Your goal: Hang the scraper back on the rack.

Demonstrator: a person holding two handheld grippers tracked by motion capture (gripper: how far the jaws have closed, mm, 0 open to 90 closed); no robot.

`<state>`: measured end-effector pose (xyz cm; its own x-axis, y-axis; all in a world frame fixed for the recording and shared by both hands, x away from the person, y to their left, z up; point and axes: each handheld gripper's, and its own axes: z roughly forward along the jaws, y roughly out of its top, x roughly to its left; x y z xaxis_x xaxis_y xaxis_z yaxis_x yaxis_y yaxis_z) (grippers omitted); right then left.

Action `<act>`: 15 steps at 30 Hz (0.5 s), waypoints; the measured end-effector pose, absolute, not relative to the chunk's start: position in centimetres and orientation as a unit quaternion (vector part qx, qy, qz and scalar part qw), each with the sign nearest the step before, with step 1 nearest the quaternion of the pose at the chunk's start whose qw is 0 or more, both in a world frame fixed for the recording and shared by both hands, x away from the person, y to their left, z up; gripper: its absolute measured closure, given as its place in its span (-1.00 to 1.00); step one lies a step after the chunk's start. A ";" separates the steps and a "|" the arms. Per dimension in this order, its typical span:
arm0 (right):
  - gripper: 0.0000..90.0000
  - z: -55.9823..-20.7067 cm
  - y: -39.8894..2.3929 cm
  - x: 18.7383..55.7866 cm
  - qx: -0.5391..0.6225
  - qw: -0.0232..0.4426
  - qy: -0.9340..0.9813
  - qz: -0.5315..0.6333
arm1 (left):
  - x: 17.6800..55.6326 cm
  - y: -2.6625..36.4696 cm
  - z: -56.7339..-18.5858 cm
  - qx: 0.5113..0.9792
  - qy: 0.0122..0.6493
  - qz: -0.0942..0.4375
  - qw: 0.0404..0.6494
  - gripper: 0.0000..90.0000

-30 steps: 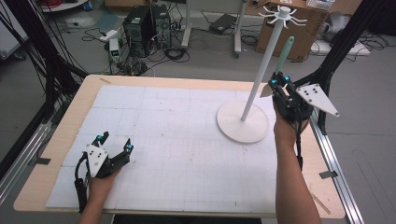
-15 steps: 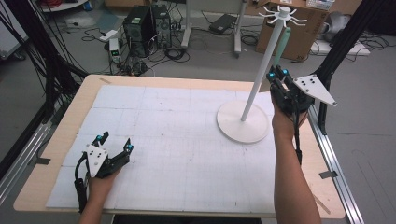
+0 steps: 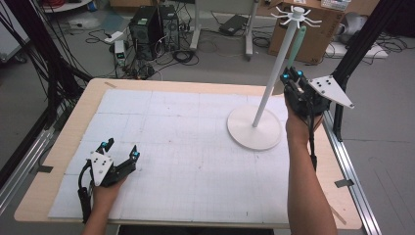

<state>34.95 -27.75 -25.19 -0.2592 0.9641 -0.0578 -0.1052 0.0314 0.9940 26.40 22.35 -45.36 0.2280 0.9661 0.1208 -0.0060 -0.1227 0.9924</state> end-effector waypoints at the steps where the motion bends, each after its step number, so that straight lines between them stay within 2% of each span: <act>1: 0.80 -25.1 -27.7 35.0 0.393 0.465 0.548 0.573 | 26.4 22.3 -45.4 0.586 0.410 0.467 0.520 -0.50; 15: 0.80 -25.0 -27.7 35.3 0.406 0.464 0.549 0.564 | 26.4 22.3 -45.4 0.585 0.410 0.467 0.521 -0.50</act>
